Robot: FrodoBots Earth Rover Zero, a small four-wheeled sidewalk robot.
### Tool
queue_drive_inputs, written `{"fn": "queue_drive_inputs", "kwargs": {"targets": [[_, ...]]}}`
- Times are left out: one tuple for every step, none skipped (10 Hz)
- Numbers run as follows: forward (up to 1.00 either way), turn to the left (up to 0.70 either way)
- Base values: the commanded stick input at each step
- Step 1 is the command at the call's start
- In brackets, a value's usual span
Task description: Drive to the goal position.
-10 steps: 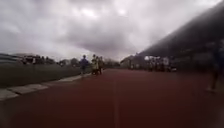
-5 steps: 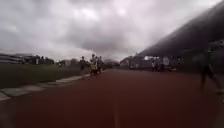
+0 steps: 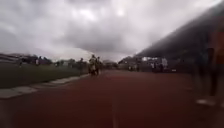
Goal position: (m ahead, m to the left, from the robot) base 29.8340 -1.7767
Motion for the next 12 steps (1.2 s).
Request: {"fn": "queue_drive_inputs", "kwargs": {"targets": [[0.5,0.02],[0.5,0.02],[0.5,0.02],[0.5,0.02],[0.5,0.02],[0.5,0.02],[0.5,0.02],[0.5,0.02],[0.5,0.02],[0.5,0.02],[0.5,0.02],[0.5,0.02]]}}
